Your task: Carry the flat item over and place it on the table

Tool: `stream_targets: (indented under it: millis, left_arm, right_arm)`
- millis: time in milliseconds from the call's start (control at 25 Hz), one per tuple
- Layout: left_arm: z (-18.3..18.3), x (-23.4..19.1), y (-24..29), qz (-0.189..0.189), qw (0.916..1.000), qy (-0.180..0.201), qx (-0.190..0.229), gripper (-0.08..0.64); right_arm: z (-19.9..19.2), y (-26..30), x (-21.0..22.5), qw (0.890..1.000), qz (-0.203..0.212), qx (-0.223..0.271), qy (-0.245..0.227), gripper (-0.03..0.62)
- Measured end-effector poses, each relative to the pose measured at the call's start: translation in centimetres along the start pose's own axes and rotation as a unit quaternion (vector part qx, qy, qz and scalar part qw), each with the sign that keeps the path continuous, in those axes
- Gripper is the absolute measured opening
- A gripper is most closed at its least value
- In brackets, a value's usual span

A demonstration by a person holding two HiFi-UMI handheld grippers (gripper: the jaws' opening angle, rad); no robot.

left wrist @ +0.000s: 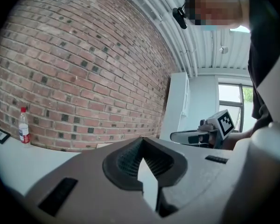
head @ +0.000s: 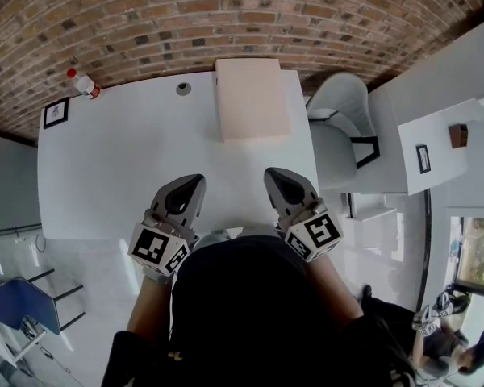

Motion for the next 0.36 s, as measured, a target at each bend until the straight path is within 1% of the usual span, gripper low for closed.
stream_targets:
  millis: [160, 360]
  left_arm:
    - [-0.1, -0.4, -0.9, 0.007, 0.9999, -0.005, 0.006, 0.003]
    - [-0.1, -0.6, -1.6, 0.013, 0.9998, 0.002, 0.012, 0.003]
  right_arm:
    - [-0.1, 0.1, -0.9, 1.0, 0.001, -0.001, 0.001, 0.011]
    - [-0.2, 0.5, -1.6, 1.0, 0.0, -0.003, 0.002, 0.011]
Point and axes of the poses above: the fingertips, and each gripper's own axes: y forward along the fingers, x to its right, z out of its top, the point moved 8 cm from there along -y, backward along the fingers, and after that the axes turned 11 degrees about -y, right-handed, at the moved point
